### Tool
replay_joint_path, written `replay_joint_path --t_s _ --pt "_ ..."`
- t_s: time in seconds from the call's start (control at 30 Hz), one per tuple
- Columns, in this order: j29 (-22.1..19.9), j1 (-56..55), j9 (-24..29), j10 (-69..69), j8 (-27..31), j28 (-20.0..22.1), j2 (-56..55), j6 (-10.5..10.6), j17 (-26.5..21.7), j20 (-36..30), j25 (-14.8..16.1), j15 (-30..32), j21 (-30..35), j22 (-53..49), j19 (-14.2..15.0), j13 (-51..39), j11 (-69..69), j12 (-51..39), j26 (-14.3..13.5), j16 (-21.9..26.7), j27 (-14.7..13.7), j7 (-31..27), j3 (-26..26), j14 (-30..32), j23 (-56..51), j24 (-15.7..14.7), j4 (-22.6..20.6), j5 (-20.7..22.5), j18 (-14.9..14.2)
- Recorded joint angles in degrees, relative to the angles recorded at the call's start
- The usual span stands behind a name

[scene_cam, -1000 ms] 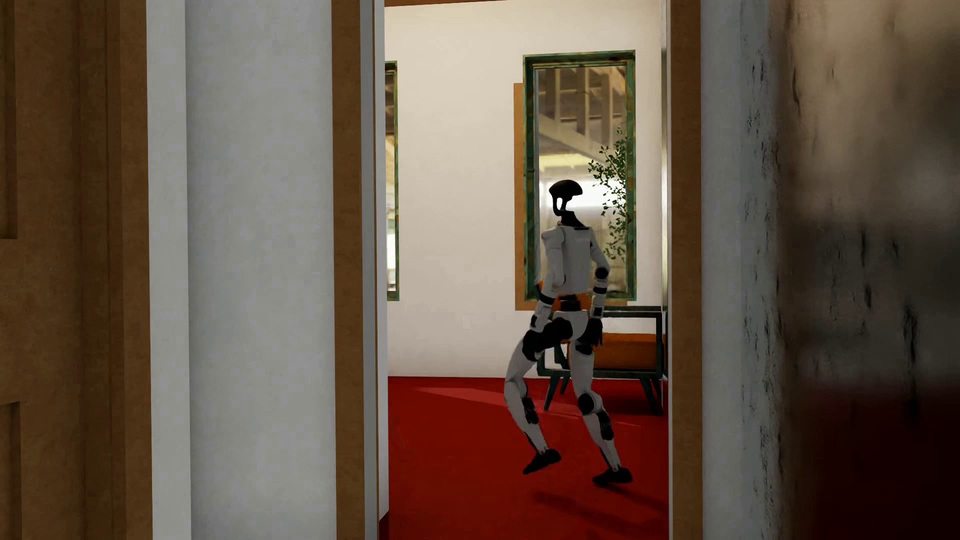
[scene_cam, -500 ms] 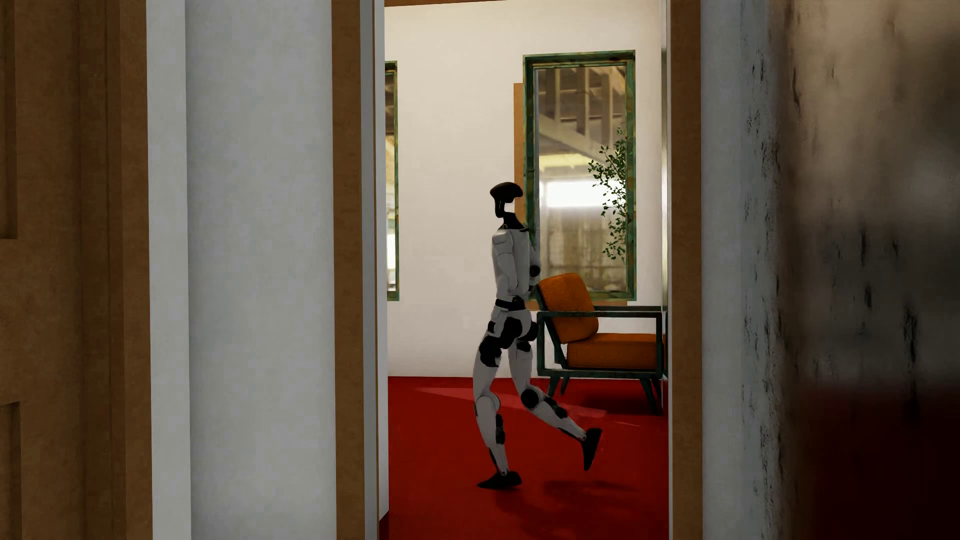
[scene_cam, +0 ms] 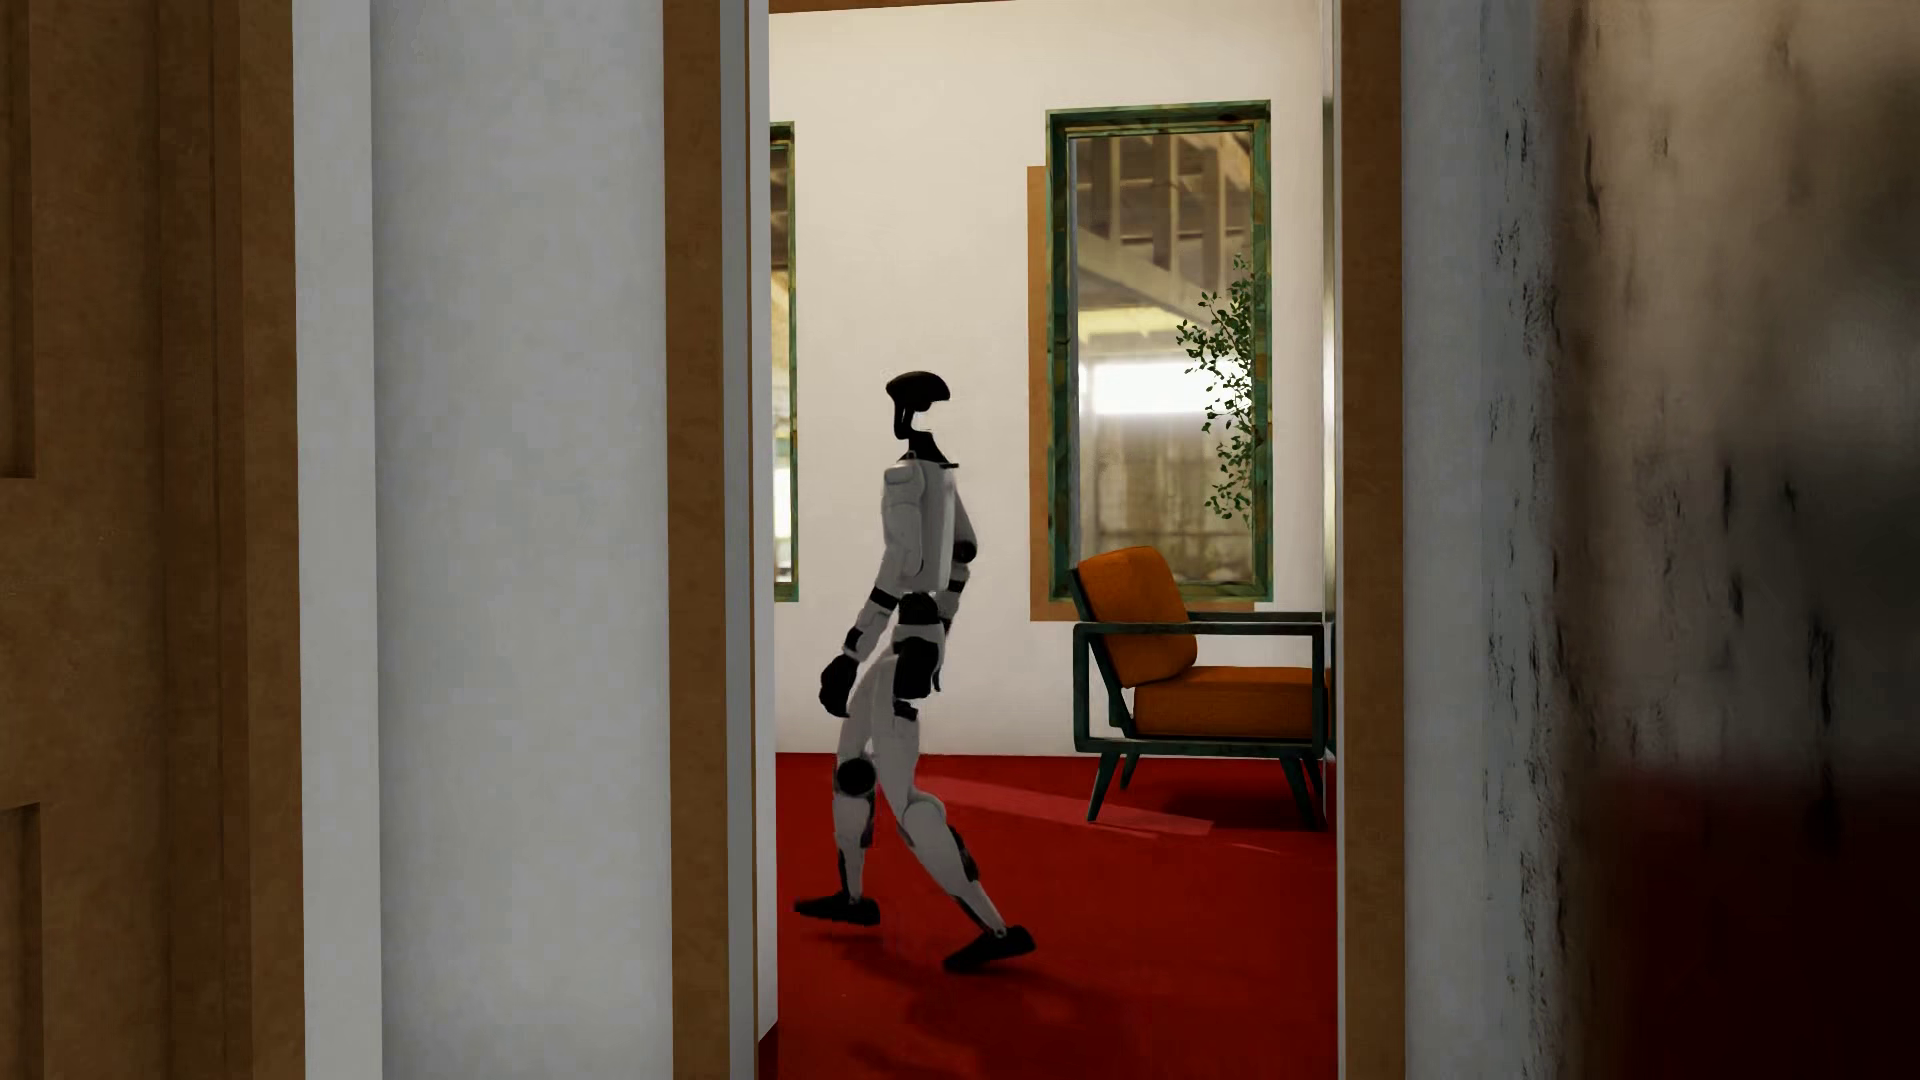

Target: Circle the corner

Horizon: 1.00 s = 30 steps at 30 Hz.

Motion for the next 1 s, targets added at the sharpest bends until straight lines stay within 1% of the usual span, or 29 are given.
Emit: replay_joint_path --t_s 0.03,0.07,0.1,0.13,0.17,0.2,0.23,0.27,0.3,0.37,0.4,0.43,0.47,0.5,0.53,0.57,0.6,0.63,0.67,0.73,0.77,0.83,0.9,0.93,1.0 --pt "0.00 1.05 -0.53 0.24 0.00 0.00 -0.27 -0.22 0.46 -0.75 0.00 -2.77 0.32 1.03 0.00 1.03 -1.34 0.93 0.00 -0.35 0.00 0.00 -0.18 -1.44 1.01 0.00 -0.05 -0.36 0.00" --pt "0.00 2.50 -0.96 0.20 0.00 0.00 -0.32 -0.44 0.98 -1.50 0.00 -4.17 0.74 2.27 0.00 2.09 -1.86 2.06 0.00 -0.68 0.00 0.00 -0.41 -2.85 1.94 0.00 0.09 -0.44 0.00" --pt "0.00 4.16 -1.53 -0.12 0.00 0.00 -0.33 -0.59 1.53 -2.29 0.00 -3.47 1.20 3.64 0.00 3.15 -1.85 3.39 0.00 -0.98 0.00 0.00 -0.79 -4.23 2.77 0.00 0.54 -0.23 0.00" --pt "0.00 5.81 -2.43 -0.59 0.00 0.00 -0.65 -0.81 2.08 -3.11 0.00 0.52 1.64 5.03 0.00 4.23 -1.22 4.84 0.00 -1.21 0.00 0.00 -1.18 -5.41 3.36 0.00 1.28 0.06 0.00" --pt "0.00 7.19 -3.57 -1.15 0.00 0.00 -1.94 -1.01 2.59 -3.85 0.00 7.58 2.05 6.35 0.00 5.18 0.38 6.24 0.00 -1.43 0.00 0.00 -1.28 -6.05 3.70 0.00 2.14 0.39 0.00" --pt "0.00 8.51 -4.43 -1.71 0.00 0.00 -4.23 -0.79 3.01 -4.04 0.00 14.15 2.47 7.64 0.00 5.73 3.64 7.54 0.00 -1.87 0.00 0.00 -0.80 -5.62 4.06 0.00 3.21 1.10 0.00" --pt "0.00 9.94 -4.65 -1.93 0.00 0.00 -6.41 -0.04 3.28 -3.43 0.00 17.14 2.62 8.78 0.00 5.77 8.03 8.78 0.00 -2.59 0.00 0.00 0.04 -3.56 4.39 0.00 4.54 2.29 0.00" --pt "0.00 11.11 -4.34 -1.60 0.00 0.00 -7.34 0.59 3.34 -2.52 0.00 16.95 2.38 9.79 0.00 5.44 11.78 9.87 0.00 -3.39 0.00 0.00 0.54 0.43 4.38 0.00 5.71 3.32 0.00" --pt "0.00 11.29 -4.07 -0.50 0.00 0.00 -6.85 0.62 3.25 -2.30 0.00 15.35 1.93 10.57 0.00 4.92 13.80 10.68 0.00 -3.93 0.00 0.00 0.24 6.56 3.94 0.00 6.54 3.65 0.00" --pt "0.00 6.81 -4.81 5.21 0.00 0.00 -4.57 0.29 2.98 -3.65 0.00 12.25 0.03 11.14 0.00 3.68 13.64 10.37 0.00 -3.93 0.00 0.00 -0.74 23.68 1.87 0.00 8.27 3.76 0.00" --pt "0.00 3.26 -5.11 9.83 0.00 0.00 -3.43 0.36 2.61 -3.28 0.00 11.26 -1.30 10.83 0.00 2.91 12.96 9.28 0.00 -3.73 0.00 0.00 -0.17 31.58 0.40 0.00 9.04 4.45 0.00" --pt "0.00 -0.29 -4.88 15.13 0.00 0.00 -1.82 0.28 1.93 -1.72 0.00 10.37 -2.45 9.85 0.00 1.97 12.08 7.99 0.00 -3.49 0.00 0.00 0.80 37.24 -1.11 0.00 9.48 5.31 0.00" --pt "0.00 -3.92 -4.23 20.80 0.00 0.00 0.22 -0.05 0.90 0.40 0.00 9.40 -3.29 8.11 0.00 0.71 10.93 6.61 0.00 -3.13 0.00 0.00 1.70 39.49 -2.41 0.00 9.47 5.90 0.00" --pt "0.00 -7.62 -3.32 26.68 0.00 0.00 2.30 -0.49 -0.36 2.63 0.00 8.36 -3.90 5.91 0.00 -0.96 9.70 5.05 0.00 -2.68 0.00 0.00 2.63 36.73 -3.35 0.00 9.04 6.25 0.00" --pt "0.00 -10.96 -2.21 32.07 0.00 0.00 4.22 -0.98 -1.71 4.72 0.00 7.39 -4.49 3.59 0.00 -2.93 8.64 3.27 0.00 -2.14 0.00 0.00 4.00 29.11 -3.87 0.00 8.37 6.57 0.00" --pt "0.00 -13.74 -0.99 35.68 0.00 0.00 5.88 -1.65 -3.00 6.47 0.00 6.58 -5.23 1.40 0.00 -5.03 7.88 1.35 0.00 -1.53 0.00 0.00 5.90 19.97 -3.98 0.00 7.60 6.81 0.00" --pt "0.00 -16.06 0.17 36.75 0.00 0.00 7.33 -2.49 -4.15 7.74 0.00 5.85 -6.13 -0.61 0.00 -7.11 7.29 -0.51 0.00 -0.87 0.00 0.00 7.96 12.78 -3.75 0.00 6.87 6.81 0.00" --pt "0.00 -18.15 1.08 35.36 0.00 0.00 8.54 -3.35 -5.10 8.56 0.00 5.11 -7.17 -2.39 0.00 -9.07 6.68 -2.14 0.00 -0.21 0.00 0.00 9.75 8.70 -3.34 0.00 6.27 6.57 0.00" --pt "0.00 -20.14 1.64 32.06 0.00 0.00 9.58 -4.08 -5.86 9.04 0.00 4.33 -8.29 -3.98 0.00 -10.80 5.93 -3.35 0.00 0.39 0.00 0.00 10.96 7.28 -3.01 0.00 5.66 6.21 0.00" --pt "0.00 -22.73 2.15 21.88 0.00 0.00 11.54 -5.11 -6.87 9.18 0.00 2.87 -10.13 -6.20 0.00 -13.39 4.28 -4.53 0.00 1.25 0.00 0.00 11.89 8.93 -3.37 0.00 4.04 5.50 0.00" --pt "0.00 -22.90 2.23 16.07 0.00 0.00 12.51 -5.41 -7.12 8.70 0.00 2.25 -10.65 -6.54 0.00 -14.14 3.55 -4.72 0.00 1.51 0.00 0.00 12.18 10.00 -4.12 0.00 3.15 5.33 0.00" --pt "0.00 -21.78 1.68 6.59 0.00 0.00 13.99 -5.39 -7.30 7.37 0.00 0.92 -10.61 -5.69 0.00 -14.59 2.60 -4.33 0.00 1.41 0.00 0.00 13.19 11.93 -6.43 0.00 1.81 5.38 0.00" --pt "0.00 -19.94 -0.01 2.38 0.00 0.00 14.15 -4.68 -6.93 6.98 0.00 -0.52 -9.49 -3.18 0.00 -14.23 2.63 -2.59 0.00 0.42 0.00 0.00 14.10 15.45 -8.20 0.00 2.10 5.59 0.00" --pt "0.00 -18.54 -1.02 1.10 0.00 0.00 13.96 -3.89 -6.60 7.28 0.00 -1.20 -8.80 -1.27 0.00 -13.92 2.88 -1.37 0.00 -0.38 0.00 0.00 13.99 14.89 -8.54 0.00 2.70 6.02 0.00" --pt "0.00 -15.00 -2.58 -2.32 0.00 0.00 14.29 -1.52 -6.02 6.65 0.00 -2.61 -7.74 3.61 0.00 -12.82 3.00 0.76 0.00 -1.95 0.00 0.00 11.85 11.17 -8.26 0.00 3.87 7.14 0.00"
